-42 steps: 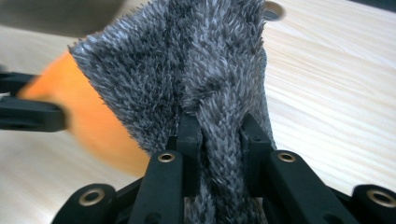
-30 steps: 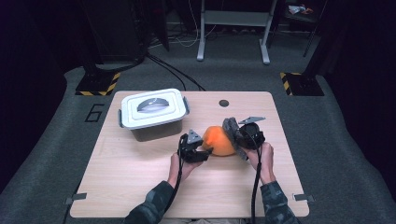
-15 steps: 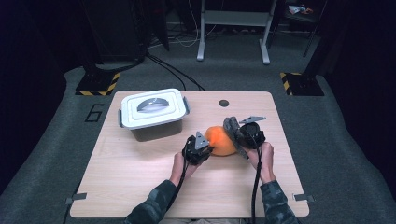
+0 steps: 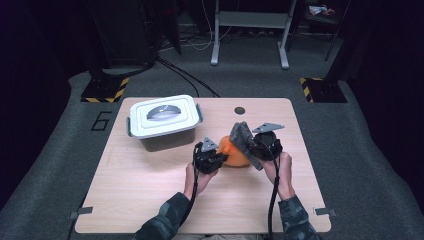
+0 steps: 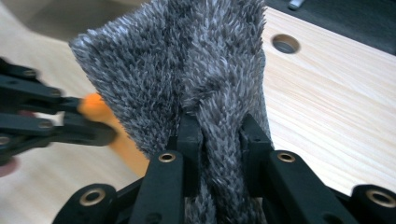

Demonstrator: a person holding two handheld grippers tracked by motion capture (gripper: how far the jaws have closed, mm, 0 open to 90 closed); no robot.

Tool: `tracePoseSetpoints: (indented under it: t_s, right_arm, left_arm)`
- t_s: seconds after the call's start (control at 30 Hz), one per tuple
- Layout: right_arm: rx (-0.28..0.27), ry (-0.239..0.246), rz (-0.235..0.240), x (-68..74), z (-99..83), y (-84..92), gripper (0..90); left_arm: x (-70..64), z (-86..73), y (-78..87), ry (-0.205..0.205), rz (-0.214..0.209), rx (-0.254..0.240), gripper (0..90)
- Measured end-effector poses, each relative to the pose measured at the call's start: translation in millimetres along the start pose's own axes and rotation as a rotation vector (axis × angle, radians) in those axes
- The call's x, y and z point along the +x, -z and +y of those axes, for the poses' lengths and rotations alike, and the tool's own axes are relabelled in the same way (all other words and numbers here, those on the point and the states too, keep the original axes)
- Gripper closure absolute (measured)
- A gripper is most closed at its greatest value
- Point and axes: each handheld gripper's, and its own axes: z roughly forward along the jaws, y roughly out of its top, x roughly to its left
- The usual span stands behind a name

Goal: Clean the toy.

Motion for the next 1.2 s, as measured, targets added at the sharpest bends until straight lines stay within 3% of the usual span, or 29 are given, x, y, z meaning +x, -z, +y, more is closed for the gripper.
tracePoseSetpoints:
  t_s: [0.07, 0.2, 0.43, 0.77, 1.2]
  right_arm:
    - [-0.003, 0.01, 0.022, 6.9, 2.8, -0.3, 74.4]
    - [0.025, 0.046, 0.002, 16.6, 4.2, -13.3, 74.4]
    - [0.027, 0.043, -0.007, 16.9, 2.5, -18.5, 74.4]
    - [0.052, -0.03, -0.032, -7.7, -13.4, -19.8, 74.3]
    - [0.148, -0.156, -0.045, -47.2, -43.1, -45.9, 74.2]
  left_arm:
    - [-0.9, 0.9, 0.8, 0.009, -0.005, 0.001, 82.0]
    - [0.1, -0.7, -1.3, 0.017, 0.001, 0.008, 81.9]
    - [4.0, -2.7, -3.1, 0.039, 0.0, 0.008, 81.8]
    - [7.1, -4.1, -4.0, 0.055, -0.005, 0.003, 81.7]
    - [8.7, -5.4, -5.7, 0.048, -0.006, 0.009, 81.7]
